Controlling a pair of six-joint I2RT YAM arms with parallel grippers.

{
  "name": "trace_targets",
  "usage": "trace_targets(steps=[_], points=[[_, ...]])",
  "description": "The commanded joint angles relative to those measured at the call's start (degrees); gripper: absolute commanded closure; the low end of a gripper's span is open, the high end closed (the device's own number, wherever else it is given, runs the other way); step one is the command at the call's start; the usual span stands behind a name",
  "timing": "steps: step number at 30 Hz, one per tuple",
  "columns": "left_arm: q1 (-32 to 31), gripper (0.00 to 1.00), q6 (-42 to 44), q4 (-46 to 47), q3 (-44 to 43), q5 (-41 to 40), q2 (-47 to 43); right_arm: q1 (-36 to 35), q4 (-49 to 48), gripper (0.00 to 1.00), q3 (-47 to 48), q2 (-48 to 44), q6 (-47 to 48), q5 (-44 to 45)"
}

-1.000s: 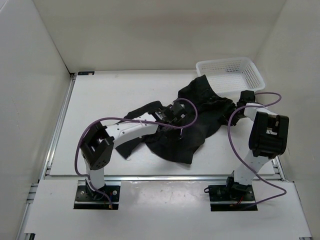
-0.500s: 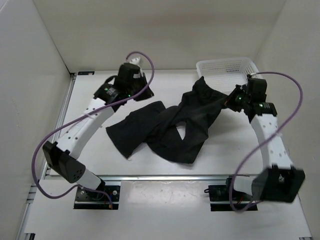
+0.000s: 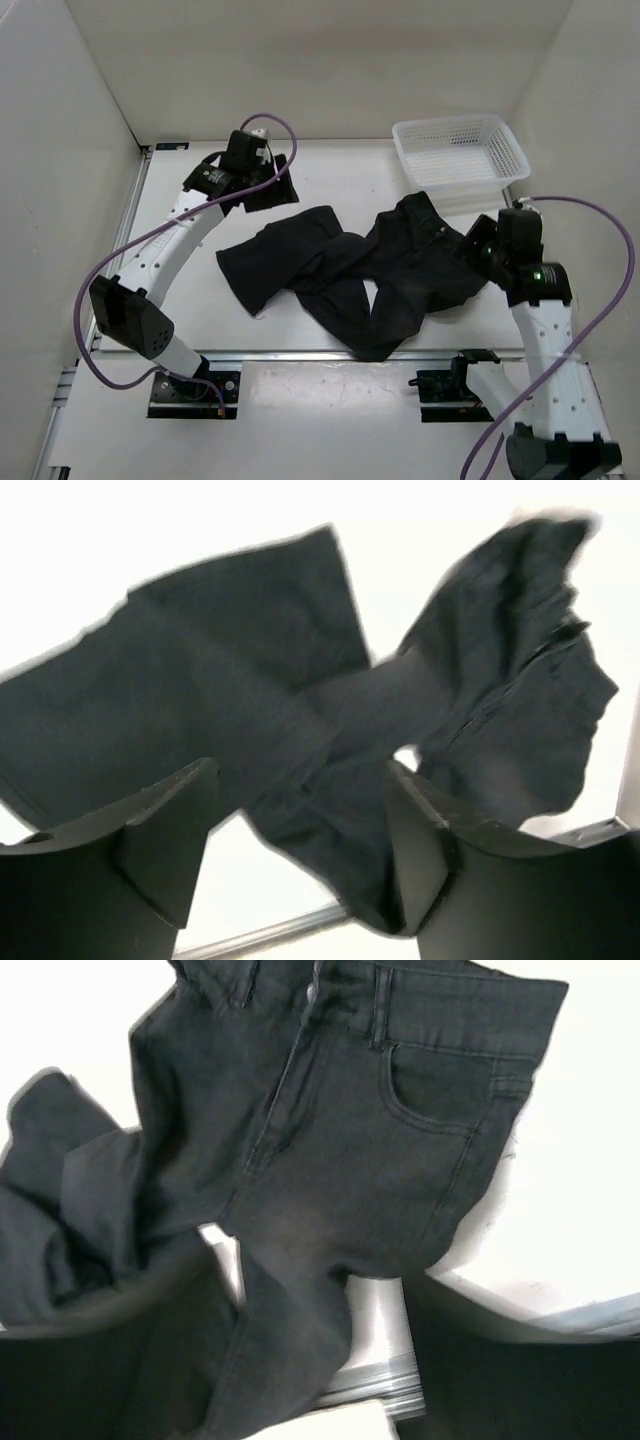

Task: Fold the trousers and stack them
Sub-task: Flatten the trousers out

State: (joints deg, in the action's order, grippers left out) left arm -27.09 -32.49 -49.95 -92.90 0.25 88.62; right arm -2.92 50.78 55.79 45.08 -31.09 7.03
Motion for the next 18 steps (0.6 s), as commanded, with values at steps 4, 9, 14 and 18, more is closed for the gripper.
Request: trace_targets(steps=[4,9,14,18], points=[[-0.15,0.25,-0.47,-2.43,11.41,0.81,-4.94,-0.25,-10.52,1.0,10.46,22.87,2.43,-0.69],[-0.15,0.31,-1.08,-2.43,16.96,0.28,-10.04,-0.25,-13.16,1.0,20.93,44.02,3.85,-1.31],[-0.15,0.31,-2.22,-2.43,20.12,-1.04,-12.06,-0.25,-14.39,1.0,30.33,59.23,3.85,-3.95],[-0.15,0.19,-2.75,-3.75,20.66,-1.57,-13.99,-0.25,-15.01,1.0,36.83,67.04,3.85,-3.95]])
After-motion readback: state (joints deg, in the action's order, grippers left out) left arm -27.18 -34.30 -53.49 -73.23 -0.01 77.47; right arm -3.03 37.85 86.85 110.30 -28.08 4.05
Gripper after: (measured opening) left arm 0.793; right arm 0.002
